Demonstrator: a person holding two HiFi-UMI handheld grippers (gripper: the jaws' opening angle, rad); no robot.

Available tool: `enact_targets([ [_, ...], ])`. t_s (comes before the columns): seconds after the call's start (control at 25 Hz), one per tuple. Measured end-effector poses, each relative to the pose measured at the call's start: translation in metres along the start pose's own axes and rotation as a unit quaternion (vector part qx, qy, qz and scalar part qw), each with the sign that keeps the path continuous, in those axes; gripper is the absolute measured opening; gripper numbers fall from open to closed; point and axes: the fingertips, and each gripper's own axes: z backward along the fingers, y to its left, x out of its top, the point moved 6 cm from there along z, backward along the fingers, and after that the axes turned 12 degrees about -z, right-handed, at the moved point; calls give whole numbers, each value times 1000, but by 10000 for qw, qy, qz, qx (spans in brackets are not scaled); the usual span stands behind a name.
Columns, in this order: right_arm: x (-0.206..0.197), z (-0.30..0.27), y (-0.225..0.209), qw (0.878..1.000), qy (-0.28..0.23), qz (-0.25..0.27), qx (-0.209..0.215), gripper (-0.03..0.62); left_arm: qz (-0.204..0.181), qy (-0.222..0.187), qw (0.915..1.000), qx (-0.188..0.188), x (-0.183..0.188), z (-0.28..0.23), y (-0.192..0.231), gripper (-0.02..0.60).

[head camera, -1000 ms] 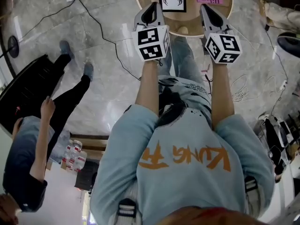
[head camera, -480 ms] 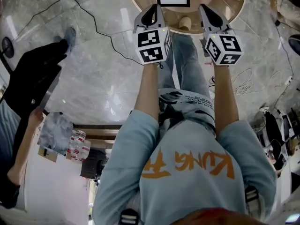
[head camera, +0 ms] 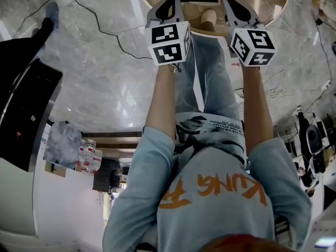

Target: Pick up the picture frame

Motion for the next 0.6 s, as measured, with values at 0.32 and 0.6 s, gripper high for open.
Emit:
enact_targets([
  [0.32,-18,-35,-28,9995,235,-163,-103,64,1,331,9992,-237,-19,-42,0,53],
  [0.6,-26,-63,-48,9984,455,-271,-185,89,7,549,9982,-239,-22,-71,6,132],
])
